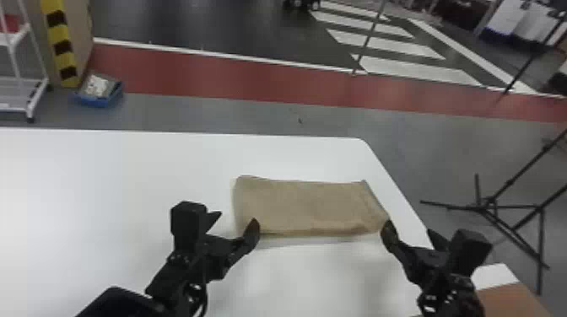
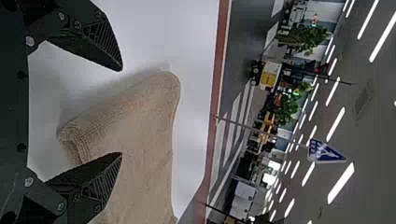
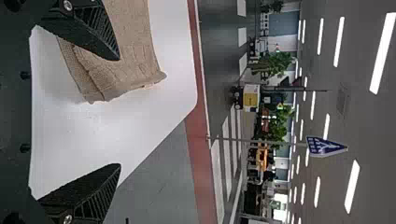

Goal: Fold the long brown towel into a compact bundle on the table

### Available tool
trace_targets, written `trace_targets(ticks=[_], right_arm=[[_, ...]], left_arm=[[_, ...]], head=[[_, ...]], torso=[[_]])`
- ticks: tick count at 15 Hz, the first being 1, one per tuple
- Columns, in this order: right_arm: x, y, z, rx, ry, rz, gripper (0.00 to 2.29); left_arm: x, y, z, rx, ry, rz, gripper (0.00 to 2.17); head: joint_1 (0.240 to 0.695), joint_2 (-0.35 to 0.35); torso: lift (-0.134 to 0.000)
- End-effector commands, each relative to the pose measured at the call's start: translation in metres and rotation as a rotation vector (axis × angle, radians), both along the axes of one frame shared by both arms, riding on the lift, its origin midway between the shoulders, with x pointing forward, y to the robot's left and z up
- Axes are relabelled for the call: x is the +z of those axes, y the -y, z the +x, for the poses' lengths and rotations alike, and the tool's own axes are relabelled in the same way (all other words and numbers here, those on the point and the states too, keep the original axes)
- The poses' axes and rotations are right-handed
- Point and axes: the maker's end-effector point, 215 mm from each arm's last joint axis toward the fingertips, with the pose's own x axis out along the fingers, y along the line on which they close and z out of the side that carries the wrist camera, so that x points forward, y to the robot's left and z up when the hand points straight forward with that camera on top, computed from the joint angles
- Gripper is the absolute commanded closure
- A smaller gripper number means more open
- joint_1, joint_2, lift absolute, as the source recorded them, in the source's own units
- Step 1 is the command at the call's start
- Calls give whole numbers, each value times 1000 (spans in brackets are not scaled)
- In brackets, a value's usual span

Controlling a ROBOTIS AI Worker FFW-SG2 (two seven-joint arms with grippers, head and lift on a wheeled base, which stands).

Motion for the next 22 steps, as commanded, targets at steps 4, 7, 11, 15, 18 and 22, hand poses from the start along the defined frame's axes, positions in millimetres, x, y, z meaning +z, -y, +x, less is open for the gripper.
trace_targets(ticks=[4,7,11,15,18,22], right_arm=[[-5,-2,0,4,-5,4,73],[-9,-1,0,3,-8,6,76],[-16,2,6,-4,-14,18,76],[-19,-2,10,2,-18,24,76],[-17,-2,11,0,-14,25,76],[-15,0,15,-2,-7,26,76]], left_arm=[[-15,4,-2,-25,-16,29,370],[-14,5,-2,-30,-17,25,424],[-10,15,-8,-61,-23,6,424],[-17,23,-17,-105,-49,17,707],[-22,22,-19,-108,-70,33,1261],[-5,8,-4,-58,-49,16,1376]], head=[[695,-350],[695,-350],[695,-350],[695,-350],[695,-350],[695,-350]], torso=[[-110],[-110],[-110],[-110],[-110],[-110]])
